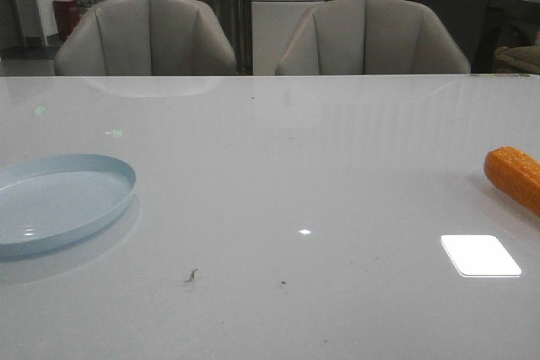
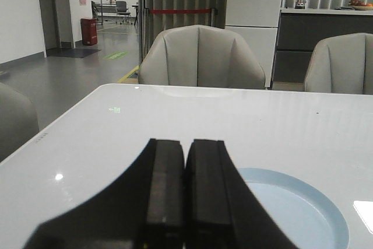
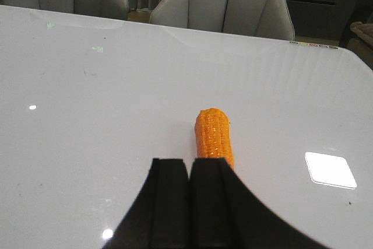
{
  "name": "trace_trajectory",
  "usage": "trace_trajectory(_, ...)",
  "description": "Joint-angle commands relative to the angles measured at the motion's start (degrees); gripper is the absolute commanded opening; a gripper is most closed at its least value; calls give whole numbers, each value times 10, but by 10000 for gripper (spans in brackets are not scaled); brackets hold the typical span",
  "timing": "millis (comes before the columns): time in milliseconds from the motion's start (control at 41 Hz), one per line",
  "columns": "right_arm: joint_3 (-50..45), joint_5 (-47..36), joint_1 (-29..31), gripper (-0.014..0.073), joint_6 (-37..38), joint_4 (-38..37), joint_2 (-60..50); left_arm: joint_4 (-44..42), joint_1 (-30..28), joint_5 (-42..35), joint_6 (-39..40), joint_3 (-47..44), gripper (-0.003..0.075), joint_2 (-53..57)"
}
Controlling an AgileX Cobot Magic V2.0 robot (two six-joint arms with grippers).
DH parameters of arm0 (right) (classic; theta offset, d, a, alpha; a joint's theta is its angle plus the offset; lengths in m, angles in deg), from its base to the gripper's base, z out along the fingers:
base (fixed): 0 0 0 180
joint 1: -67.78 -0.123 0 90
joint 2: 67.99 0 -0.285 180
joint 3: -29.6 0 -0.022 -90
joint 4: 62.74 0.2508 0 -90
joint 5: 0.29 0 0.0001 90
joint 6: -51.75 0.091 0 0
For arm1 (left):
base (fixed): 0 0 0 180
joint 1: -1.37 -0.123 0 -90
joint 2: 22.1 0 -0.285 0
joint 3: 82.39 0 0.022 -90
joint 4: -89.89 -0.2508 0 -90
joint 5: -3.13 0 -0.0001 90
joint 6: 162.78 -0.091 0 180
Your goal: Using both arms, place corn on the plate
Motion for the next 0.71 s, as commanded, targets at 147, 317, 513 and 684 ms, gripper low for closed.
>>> trace_trajectory(147, 13, -47, 1, 31, -1, -6, -13, 3, 0, -52, 6, -22, 87, 9)
trace_trajectory(317, 13, -47, 1, 31, -1, -6, -13, 3, 0, -55, 6, -22, 87, 9)
trace_trajectory(513, 13, -47, 1, 31, -1, -6, -13, 3, 0, -62, 6, -21, 87, 9)
trace_trajectory(684, 13, -48, 1, 31, -1, -6, -13, 3, 0, -81, 6, -21, 87, 9)
